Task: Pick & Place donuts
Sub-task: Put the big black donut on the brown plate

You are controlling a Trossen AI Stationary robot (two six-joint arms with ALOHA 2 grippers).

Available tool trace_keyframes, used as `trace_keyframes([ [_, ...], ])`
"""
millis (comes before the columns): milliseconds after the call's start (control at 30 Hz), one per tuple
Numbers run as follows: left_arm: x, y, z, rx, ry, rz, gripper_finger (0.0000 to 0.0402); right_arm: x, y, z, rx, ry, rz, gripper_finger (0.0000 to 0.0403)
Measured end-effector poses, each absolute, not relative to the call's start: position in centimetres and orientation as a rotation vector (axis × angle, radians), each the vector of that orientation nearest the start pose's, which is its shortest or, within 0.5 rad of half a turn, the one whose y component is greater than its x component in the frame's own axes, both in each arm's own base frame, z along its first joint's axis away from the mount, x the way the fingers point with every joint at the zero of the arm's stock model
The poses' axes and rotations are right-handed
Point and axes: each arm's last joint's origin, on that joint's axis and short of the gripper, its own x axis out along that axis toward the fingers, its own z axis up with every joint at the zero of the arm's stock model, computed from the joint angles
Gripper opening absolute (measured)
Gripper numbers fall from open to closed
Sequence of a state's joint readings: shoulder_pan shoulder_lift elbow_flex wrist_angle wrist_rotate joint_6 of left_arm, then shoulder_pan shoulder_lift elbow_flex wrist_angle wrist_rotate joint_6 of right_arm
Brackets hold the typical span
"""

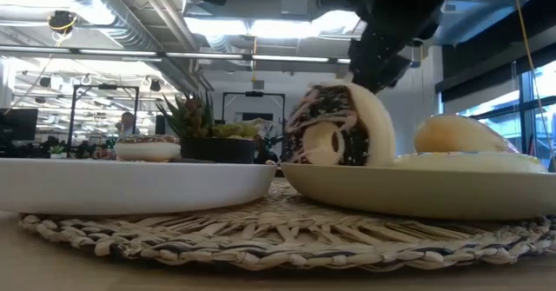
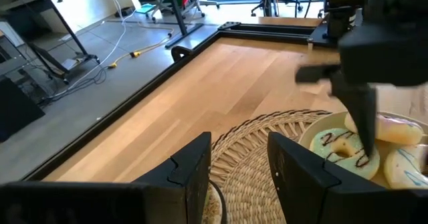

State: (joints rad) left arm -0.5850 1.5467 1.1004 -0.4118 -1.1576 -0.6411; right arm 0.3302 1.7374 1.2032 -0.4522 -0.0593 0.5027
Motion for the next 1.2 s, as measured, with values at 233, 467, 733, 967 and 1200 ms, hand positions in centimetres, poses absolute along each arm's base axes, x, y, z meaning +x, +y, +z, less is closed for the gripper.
trace_keyframes([
  [233, 27.5, -15.2, 25.5, 0.038, 0.387, 0.631, 0.0143, 31.5, 11.0, 23.0, 0.146, 1.159, -0.181, 0.0193],
  [467, 27.7, -15.2, 25.2, 0.033, 0.471, 0.535, 0.0143, 29.6, 10.4, 24.2, 0.015, 1.055, -0.333, 0.0193],
  [733, 29.1, -17.5, 21.9, -0.152, 0.701, 0.213, 0.0143, 29.6, 10.6, 23.5, -0.054, 0.895, -0.212, 0.0193],
  [967, 31.7, -19.0, 18.0, -0.307, 0.781, 0.035, 0.0143, 29.6, 10.6, 23.1, -0.08, 0.891, -0.192, 0.0193],
  [1200, 33.1, -18.5, 15.7, -0.336, 0.785, 0.072, 0.0143, 29.2, 10.7, 23.5, -0.098, 0.929, -0.192, 0.0193],
])
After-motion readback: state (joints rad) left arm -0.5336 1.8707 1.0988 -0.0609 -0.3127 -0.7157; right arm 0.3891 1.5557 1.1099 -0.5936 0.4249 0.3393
